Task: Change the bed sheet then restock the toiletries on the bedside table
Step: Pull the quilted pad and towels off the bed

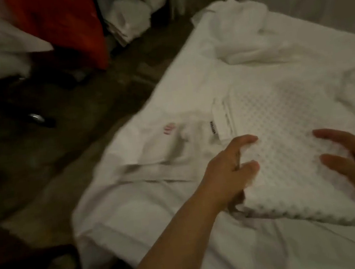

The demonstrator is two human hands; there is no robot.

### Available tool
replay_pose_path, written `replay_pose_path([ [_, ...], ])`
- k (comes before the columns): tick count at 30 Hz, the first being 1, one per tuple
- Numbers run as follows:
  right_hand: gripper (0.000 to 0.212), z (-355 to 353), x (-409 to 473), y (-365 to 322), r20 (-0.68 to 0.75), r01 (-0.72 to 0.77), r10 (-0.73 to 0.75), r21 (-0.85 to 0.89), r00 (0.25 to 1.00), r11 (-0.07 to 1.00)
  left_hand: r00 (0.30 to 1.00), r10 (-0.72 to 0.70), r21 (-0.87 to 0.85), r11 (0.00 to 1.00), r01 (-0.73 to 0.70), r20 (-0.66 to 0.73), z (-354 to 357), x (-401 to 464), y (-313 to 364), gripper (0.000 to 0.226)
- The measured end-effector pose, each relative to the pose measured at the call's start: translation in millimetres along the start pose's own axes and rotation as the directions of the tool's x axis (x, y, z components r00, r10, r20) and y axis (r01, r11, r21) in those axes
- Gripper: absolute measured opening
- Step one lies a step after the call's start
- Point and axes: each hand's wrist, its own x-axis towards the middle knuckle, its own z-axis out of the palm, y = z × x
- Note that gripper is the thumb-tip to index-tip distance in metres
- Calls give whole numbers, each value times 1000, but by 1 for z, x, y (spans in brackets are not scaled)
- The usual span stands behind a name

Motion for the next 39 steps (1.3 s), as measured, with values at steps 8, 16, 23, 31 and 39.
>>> replay_pose_path([
  [8,33,266,58,-213,94,71,-95,229,991,971,996,-50,132,989,60,-77,-339,-17,53,46],
  [16,31,371,122,-316,205,42,-106,293,973,955,988,-144,210,966,152,-54,-503,14,82,39],
  [23,29,382,208,-366,140,21,-68,318,988,948,996,-88,220,972,86,-1,-561,103,118,38],
  [31,28,400,384,-432,50,11,-26,290,998,957,1000,7,157,988,-11,28,-632,273,171,41],
  [39,33,446,571,-436,68,-132,116,348,991,928,996,-81,56,995,79,48,-697,468,160,36],
])
